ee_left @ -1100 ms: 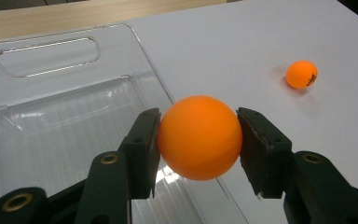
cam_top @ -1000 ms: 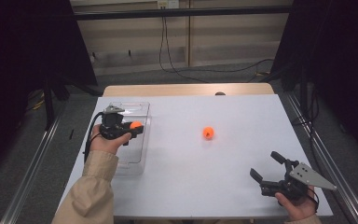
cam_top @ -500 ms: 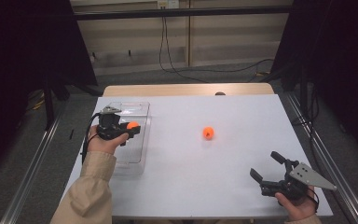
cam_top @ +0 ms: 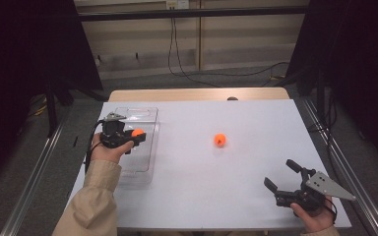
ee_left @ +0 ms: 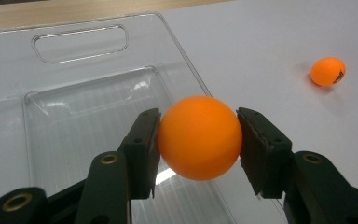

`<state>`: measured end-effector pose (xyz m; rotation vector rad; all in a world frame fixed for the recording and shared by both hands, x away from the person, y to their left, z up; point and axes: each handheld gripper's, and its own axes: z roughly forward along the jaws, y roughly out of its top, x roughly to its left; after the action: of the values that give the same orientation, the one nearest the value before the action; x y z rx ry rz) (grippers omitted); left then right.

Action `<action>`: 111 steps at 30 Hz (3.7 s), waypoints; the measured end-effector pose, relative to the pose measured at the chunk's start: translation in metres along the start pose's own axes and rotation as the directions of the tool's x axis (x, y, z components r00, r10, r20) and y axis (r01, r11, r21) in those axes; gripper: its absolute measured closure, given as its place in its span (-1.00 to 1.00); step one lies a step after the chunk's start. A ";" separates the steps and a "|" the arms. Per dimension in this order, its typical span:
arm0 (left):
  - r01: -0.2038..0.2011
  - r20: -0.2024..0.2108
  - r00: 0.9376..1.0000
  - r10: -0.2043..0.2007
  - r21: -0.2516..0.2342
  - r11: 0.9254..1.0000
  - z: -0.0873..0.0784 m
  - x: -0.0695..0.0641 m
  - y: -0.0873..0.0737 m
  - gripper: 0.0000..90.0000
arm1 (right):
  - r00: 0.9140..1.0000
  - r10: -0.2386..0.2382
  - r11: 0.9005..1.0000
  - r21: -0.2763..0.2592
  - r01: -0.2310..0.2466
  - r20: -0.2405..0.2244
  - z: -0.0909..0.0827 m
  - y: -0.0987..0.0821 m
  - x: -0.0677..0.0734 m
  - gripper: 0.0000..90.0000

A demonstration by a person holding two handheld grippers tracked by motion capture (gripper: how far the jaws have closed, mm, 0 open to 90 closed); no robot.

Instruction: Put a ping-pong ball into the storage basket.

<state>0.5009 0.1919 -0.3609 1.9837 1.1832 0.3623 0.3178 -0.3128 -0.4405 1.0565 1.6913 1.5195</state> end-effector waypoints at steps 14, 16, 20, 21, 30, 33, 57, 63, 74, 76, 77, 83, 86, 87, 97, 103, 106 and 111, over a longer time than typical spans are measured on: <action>0.011 -0.018 1.000 -0.011 0.011 1.000 0.004 0.005 -0.006 0.13 | 1.000 0.000 1.000 -0.001 0.000 -0.001 0.000 0.000 0.000 -0.97; 0.032 -0.019 0.999 -0.032 -0.003 0.999 0.006 0.004 -0.007 0.13 | 1.000 0.000 1.000 -0.001 0.000 -0.002 0.000 0.000 0.000 -0.97; 0.037 -0.026 0.999 -0.037 -0.002 0.999 0.006 0.005 -0.008 0.13 | 1.000 -0.001 1.000 0.000 0.001 -0.005 0.000 0.000 0.000 -0.97; 0.030 -0.030 0.999 -0.030 0.000 1.000 0.006 0.006 -0.009 0.13 | 1.000 -0.001 1.000 -0.001 0.001 -0.005 0.000 0.000 0.000 -0.97; 0.021 -0.045 0.999 -0.021 0.011 1.000 0.008 0.009 -0.012 0.13 | 1.000 0.003 1.000 -0.003 -0.003 -0.005 0.001 0.000 0.001 -0.97; 0.015 -0.051 0.999 -0.014 0.010 1.000 0.008 0.009 -0.012 0.13 | 1.000 0.000 1.000 -0.001 0.000 -0.005 0.000 0.000 0.000 -0.97; 0.030 -0.062 0.998 -0.031 -0.019 0.999 0.010 0.002 -0.009 -0.45 | 1.000 -0.001 1.000 -0.002 0.000 -0.007 -0.001 0.000 0.000 -0.97; 0.039 -0.045 0.998 -0.041 -0.045 0.998 0.012 -0.004 -0.008 -0.59 | 1.000 0.007 1.000 -0.006 -0.007 0.000 0.000 0.000 0.000 -0.97; 0.026 -0.015 1.000 -0.027 -0.066 0.997 0.013 -0.017 -0.003 -0.73 | 1.000 -0.001 1.000 -0.007 0.001 -0.008 0.000 0.001 0.000 -0.97; 0.023 -0.001 1.000 -0.023 -0.066 0.998 0.014 -0.020 -0.001 -0.73 | 1.000 -0.001 1.000 -0.007 0.001 -0.008 0.001 0.001 0.000 -0.97; 0.016 -0.005 1.000 -0.016 -0.062 0.998 0.013 -0.021 -0.001 -0.73 | 1.000 -0.001 1.000 -0.007 0.001 -0.010 0.000 0.001 0.000 -0.97; 0.012 0.014 1.000 -0.011 -0.069 0.998 0.017 -0.029 0.001 -0.73 | 1.000 -0.008 1.000 -0.002 0.008 -0.016 0.001 0.001 0.000 -0.97; 0.008 0.024 1.000 -0.006 -0.070 0.997 0.020 -0.033 0.002 -0.73 | 1.000 -0.004 1.000 -0.007 0.004 -0.010 0.001 0.001 0.000 -0.97; 0.007 0.021 1.000 -0.005 -0.069 0.998 0.020 -0.035 0.003 -0.73 | 1.000 -0.006 1.000 -0.005 0.006 -0.011 0.000 0.001 0.000 -0.97; 0.002 0.047 0.999 0.002 -0.077 0.997 0.028 -0.050 0.005 -0.74 | 1.000 -0.005 1.000 -0.004 0.005 -0.016 0.001 0.001 0.000 -0.97; -0.033 0.070 0.997 0.037 -0.063 0.997 0.032 -0.058 0.008 -0.74 | 1.000 -0.010 1.000 -0.003 0.010 -0.017 0.001 0.001 0.001 -0.97; -0.002 0.073 0.997 0.008 -0.082 0.997 0.036 -0.065 0.009 -0.74 | 1.000 -0.009 1.000 -0.003 0.009 -0.017 0.001 0.001 0.001 -0.97; -0.011 0.077 0.997 0.017 -0.079 0.997 0.040 -0.071 0.011 -0.74 | 1.000 -0.007 1.000 -0.002 0.007 -0.018 0.001 0.001 0.001 -0.97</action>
<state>0.4935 0.1101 -0.3690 1.9215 1.0910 0.3312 0.3186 -0.3117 -0.4400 1.0382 1.7036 1.5301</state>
